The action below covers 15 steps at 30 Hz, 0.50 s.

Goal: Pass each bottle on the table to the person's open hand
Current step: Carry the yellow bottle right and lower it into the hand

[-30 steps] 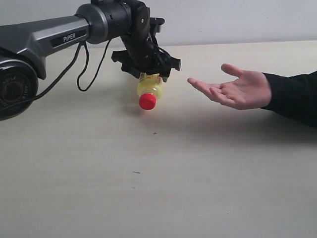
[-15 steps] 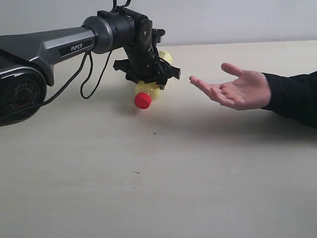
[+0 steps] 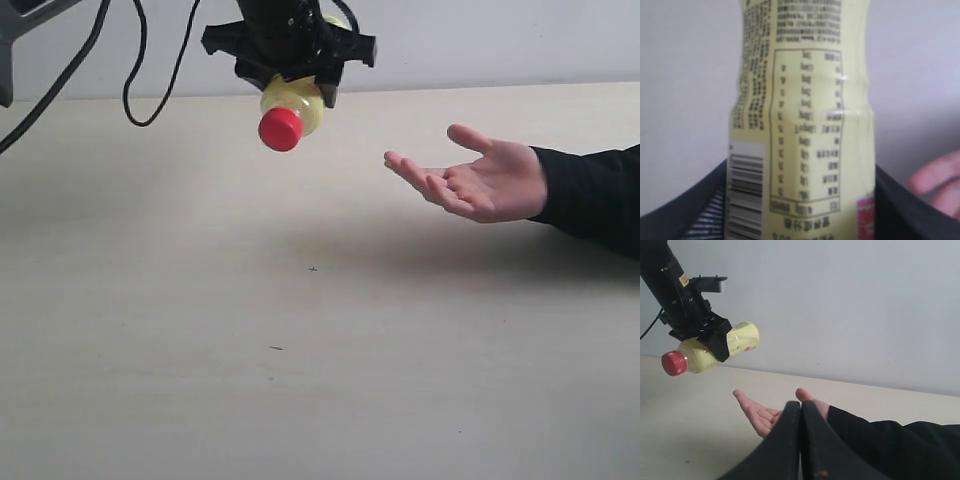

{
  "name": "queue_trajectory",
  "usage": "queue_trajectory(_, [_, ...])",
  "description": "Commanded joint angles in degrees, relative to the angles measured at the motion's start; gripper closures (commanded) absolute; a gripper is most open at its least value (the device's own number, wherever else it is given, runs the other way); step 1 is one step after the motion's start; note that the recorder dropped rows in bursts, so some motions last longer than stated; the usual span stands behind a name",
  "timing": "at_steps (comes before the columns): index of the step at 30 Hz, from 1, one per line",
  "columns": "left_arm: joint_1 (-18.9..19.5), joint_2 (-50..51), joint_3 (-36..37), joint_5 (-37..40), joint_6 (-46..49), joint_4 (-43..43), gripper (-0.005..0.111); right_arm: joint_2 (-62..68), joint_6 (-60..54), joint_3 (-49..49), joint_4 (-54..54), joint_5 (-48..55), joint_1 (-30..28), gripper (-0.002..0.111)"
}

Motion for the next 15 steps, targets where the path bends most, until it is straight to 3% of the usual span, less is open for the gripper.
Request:
queue_trajectory(1, [-4.97,-2.72,-0.34,0.19,-4.87,1.81,0.104,-0.17,0.00,0.37,-0.03,-0.36,-0.13,0.108])
queue_trajectory(15, [-18.42,-2.92,-0.34,0.19,-20.86,9.78,0.104,-0.17,0.00,0.37,-0.03,-0.36,-0.13,0.108])
